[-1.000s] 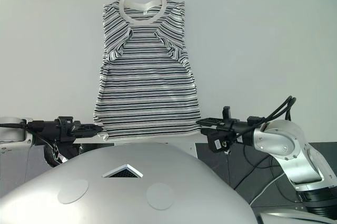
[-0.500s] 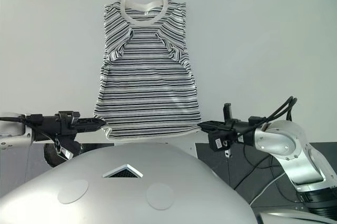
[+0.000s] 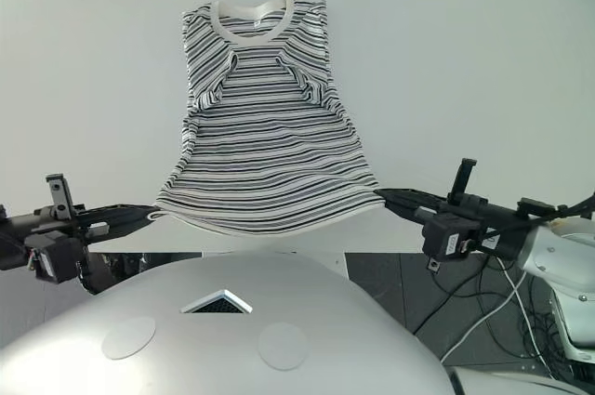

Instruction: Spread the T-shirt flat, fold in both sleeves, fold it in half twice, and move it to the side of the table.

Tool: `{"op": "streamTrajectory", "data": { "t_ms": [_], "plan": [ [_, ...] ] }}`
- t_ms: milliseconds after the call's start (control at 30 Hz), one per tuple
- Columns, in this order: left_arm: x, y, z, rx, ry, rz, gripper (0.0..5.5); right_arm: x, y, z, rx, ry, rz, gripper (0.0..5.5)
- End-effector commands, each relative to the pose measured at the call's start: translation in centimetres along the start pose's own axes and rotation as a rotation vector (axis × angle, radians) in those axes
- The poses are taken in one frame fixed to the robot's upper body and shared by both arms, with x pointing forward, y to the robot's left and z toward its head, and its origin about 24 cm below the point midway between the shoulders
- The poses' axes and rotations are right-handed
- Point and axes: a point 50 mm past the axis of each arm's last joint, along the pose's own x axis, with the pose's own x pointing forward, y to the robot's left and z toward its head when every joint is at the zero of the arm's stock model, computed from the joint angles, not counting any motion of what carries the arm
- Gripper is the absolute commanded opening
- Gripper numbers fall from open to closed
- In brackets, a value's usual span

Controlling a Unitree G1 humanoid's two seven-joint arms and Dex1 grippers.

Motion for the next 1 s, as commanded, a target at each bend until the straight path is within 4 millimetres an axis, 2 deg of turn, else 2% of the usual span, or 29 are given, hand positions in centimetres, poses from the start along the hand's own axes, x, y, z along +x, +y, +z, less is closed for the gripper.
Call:
{"op": "streamTrajectory", "data": {
  "t_ms": [33,167,267,400,467,567,667,767,867,1000],
  "plan": [
    [-1.7,-0.6,-0.3,-0.029,-0.036,0.091,0.00,-0.9,0.0,1.1,-0.046,-0.008,-0.045,0.02],
    [-2.2,-0.8,0.6,-0.032,-0.127,0.157,0.00,-0.9,0.6,2.0,-0.060,-0.028,-0.059,0.02],
    [-3.0,-1.6,1.2,-0.008,-0.149,0.174,0.00,-0.9,0.7,2.2,-0.060,-0.035,-0.059,0.02],
    [-3.6,-2.1,0.9,0.031,-0.139,0.209,0.00,-0.7,0.1,2.3,-0.069,-0.043,-0.073,0.02],
    [-3.1,-0.7,0.2,0.165,-0.101,0.313,0.00,0.2,-1.6,2.0,-0.118,-0.040,-0.125,0.02],
    [-1.3,2.2,-1.0,0.385,-0.041,0.433,0.00,2.3,-4.2,0.5,-0.187,0.018,-0.179,0.02],
    [0.6,4.6,-2.0,0.463,0.006,0.491,0.00,4.4,-6.7,-1.3,-0.222,0.091,-0.212,0.02],
    [1.7,7.5,-3.8,0.433,0.079,0.567,0.00,6.3,-9.7,-2.6,-0.218,0.136,-0.266,0.02],
    [2.7,9.1,-5.5,0.391,0.122,0.591,0.00,8.3,-12.4,-3.8,-0.200,0.164,-0.313,0.02],
    [3.8,11.2,-6.8,0.382,0.165,0.610,0.00,10.8,-14.6,-5.4,-0.147,0.189,-0.355,0.02]
  ]
}}
